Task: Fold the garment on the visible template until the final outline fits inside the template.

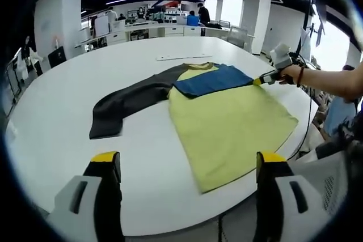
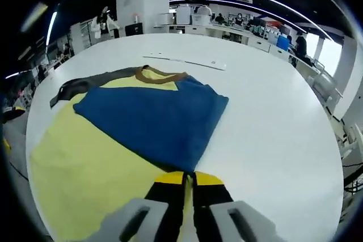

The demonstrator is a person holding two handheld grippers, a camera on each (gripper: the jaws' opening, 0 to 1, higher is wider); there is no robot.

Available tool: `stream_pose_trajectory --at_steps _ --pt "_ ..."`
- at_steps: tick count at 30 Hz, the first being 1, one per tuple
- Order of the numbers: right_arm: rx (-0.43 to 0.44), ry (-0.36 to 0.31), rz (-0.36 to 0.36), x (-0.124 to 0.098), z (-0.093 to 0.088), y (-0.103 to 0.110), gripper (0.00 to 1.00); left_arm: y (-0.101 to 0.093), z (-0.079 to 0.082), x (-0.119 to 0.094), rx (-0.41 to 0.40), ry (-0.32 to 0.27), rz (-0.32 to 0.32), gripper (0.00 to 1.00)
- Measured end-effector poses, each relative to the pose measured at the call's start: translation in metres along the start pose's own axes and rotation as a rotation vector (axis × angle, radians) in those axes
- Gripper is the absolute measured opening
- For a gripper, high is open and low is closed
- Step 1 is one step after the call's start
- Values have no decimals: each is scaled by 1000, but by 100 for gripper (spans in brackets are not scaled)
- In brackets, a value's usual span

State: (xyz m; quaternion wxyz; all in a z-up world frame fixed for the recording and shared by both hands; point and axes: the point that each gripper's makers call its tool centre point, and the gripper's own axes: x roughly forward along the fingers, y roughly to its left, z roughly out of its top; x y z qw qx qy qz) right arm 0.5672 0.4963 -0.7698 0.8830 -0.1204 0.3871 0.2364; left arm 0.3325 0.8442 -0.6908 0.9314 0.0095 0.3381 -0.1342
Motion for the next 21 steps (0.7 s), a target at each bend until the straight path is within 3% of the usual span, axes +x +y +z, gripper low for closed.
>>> stream_pose_trajectory --at_steps 21 --pt "-20 26 -4 -8 -12 -29 0 8 3 1 -26 -29 16 90"
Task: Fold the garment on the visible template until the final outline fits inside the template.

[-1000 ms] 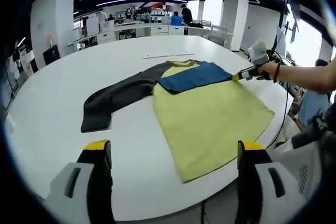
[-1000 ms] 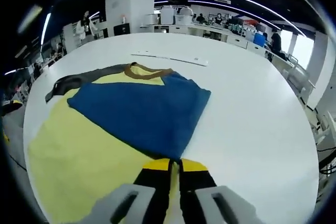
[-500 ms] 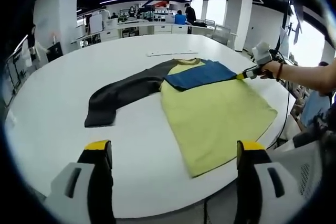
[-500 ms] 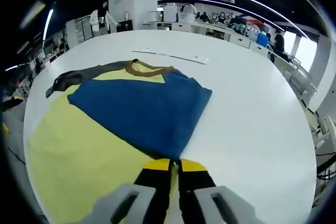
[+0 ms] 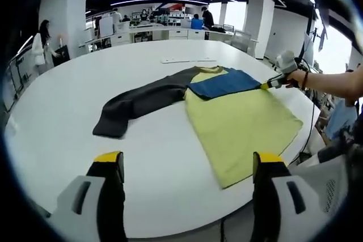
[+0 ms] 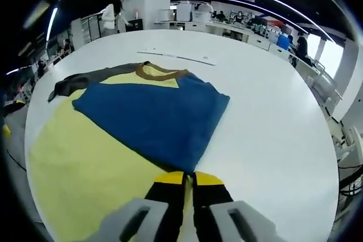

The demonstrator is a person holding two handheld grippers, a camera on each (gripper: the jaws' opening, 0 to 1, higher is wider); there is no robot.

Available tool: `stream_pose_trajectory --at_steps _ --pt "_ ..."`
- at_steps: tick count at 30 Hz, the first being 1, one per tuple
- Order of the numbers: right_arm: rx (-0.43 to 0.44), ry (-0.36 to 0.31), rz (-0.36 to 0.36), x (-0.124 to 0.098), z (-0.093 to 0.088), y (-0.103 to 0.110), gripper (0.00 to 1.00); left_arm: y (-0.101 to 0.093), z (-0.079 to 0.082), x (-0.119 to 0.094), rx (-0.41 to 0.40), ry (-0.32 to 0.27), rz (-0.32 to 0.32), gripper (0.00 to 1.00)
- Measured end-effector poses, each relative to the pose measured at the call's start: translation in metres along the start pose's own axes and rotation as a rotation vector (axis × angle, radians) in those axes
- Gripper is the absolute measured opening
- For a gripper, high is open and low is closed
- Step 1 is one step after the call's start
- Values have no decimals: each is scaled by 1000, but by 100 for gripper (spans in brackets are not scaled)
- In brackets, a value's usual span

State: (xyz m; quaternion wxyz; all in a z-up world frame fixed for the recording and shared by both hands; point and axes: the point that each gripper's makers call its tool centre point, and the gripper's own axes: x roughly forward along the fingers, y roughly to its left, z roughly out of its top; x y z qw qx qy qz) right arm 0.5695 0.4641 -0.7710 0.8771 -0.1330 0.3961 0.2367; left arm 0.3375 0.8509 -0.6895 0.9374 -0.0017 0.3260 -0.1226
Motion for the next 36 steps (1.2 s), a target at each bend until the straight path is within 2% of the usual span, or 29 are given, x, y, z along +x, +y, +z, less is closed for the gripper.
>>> stream_pose_trajectory --at_steps 2,4,22,25,28,31,32,36 --pt "1 3 -3 -1 -1 -2 0 1 6 -1 -19 -40 -1 90" --pt "13 9 -11 -2 -3 -7 0 2 8 -3 -32 -56 -1 90" --pt "29 39 -30 -13 -16 -30 0 12 10 -11 -37 -53 40 89" --pt "33 30 -30 -15 -15 -29 3 13 11 -11 -34 -50 45 89" --pt "54 -17 -32 -20 -7 -29 13 15 13 -12 -37 -53 51 89" --pt "73 -58 -10 -25 4 -24 35 16 16 -11 -33 -60 56 89" --pt "73 -66 -7 -27 6 -23 42 17 19 -10 -32 -79 57 89" --pt "62 -132 47 -36 24 -10 60 20 24 -9 -28 -87 57 89"
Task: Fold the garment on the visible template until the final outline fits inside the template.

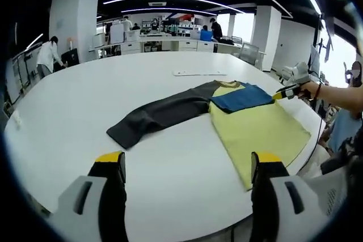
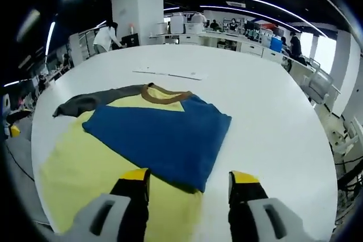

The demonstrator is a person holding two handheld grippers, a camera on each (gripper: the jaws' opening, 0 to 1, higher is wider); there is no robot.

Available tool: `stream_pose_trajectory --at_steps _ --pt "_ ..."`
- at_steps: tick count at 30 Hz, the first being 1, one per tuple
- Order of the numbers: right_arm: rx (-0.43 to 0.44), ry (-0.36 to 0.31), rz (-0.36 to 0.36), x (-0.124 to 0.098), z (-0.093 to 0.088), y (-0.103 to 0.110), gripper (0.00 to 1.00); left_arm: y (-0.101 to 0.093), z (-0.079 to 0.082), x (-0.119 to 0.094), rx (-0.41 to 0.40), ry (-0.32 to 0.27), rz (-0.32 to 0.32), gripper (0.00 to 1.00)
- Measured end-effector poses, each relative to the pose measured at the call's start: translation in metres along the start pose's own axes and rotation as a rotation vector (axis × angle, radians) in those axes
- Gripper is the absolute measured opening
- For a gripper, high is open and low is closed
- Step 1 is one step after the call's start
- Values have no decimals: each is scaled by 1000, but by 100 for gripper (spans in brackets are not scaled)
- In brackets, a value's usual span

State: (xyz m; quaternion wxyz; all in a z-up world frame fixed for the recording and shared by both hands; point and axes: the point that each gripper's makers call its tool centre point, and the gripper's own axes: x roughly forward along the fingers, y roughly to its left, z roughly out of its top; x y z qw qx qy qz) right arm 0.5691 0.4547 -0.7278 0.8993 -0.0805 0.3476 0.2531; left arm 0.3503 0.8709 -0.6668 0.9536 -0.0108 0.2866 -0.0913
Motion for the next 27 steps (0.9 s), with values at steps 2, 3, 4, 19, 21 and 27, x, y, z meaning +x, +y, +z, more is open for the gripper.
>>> stream_pose_trajectory --at_steps 2,3,4,19,21,27 --pt "3 -11 24 -4 5 9 69 3 1 1 3 3 6 88" --pt "-7 -18 42 -6 7 15 73 5 2 1 2 1 9 88" --pt "-14 -22 56 -8 9 19 77 6 3 2 0 0 11 88" --pt "-118 -72 186 -43 19 81 99 40 20 12 -60 -32 63 83" --pt "-107 -79 196 -47 21 84 99 45 24 14 -93 -49 66 82" --pt "-95 -113 201 -63 23 90 99 63 31 21 -146 -75 100 79"
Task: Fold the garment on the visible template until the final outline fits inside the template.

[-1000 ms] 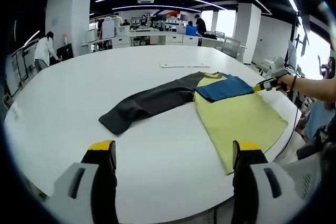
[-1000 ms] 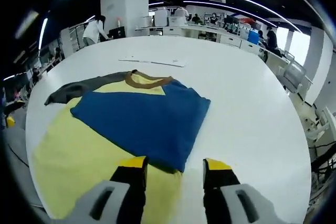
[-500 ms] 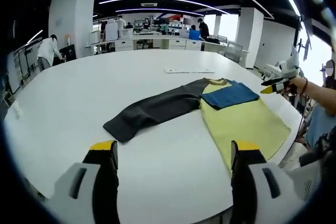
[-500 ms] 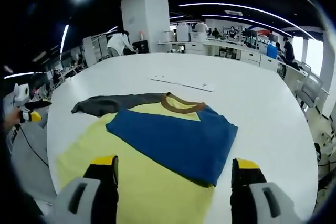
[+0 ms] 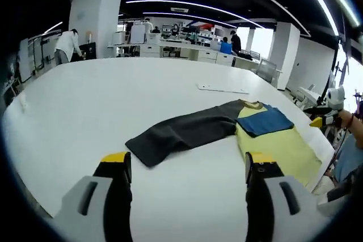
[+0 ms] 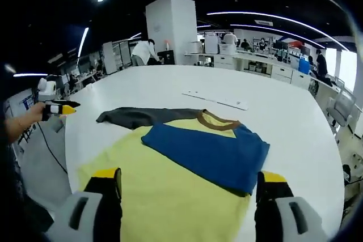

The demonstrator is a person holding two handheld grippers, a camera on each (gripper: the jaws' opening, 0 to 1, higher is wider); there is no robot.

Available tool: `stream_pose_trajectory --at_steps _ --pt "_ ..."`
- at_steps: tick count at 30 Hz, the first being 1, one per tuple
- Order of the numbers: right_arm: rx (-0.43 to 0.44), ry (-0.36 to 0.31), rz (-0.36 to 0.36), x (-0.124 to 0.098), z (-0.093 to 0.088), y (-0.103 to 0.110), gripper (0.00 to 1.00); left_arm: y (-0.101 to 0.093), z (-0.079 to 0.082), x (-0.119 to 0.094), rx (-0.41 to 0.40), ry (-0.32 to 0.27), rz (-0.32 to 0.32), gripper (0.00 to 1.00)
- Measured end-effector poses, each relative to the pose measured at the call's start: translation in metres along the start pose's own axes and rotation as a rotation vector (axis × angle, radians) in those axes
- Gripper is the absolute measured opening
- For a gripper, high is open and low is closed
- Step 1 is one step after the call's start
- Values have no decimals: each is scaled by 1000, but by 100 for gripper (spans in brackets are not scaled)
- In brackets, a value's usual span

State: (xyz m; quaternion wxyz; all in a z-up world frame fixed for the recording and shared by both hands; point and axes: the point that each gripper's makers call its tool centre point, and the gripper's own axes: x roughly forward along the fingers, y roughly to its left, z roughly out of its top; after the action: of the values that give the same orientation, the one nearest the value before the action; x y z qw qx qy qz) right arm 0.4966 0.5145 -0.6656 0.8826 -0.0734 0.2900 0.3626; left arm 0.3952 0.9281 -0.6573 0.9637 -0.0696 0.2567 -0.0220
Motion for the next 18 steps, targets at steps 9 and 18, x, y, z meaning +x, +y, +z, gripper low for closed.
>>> stream_pose_trajectory --at_steps 9,18 --pt "18 -55 -19 -24 6 6 99 29 -6 21 -58 2 81 73" --pt "13 -50 -79 -40 2 3 97 51 -21 41 -139 38 167 60"
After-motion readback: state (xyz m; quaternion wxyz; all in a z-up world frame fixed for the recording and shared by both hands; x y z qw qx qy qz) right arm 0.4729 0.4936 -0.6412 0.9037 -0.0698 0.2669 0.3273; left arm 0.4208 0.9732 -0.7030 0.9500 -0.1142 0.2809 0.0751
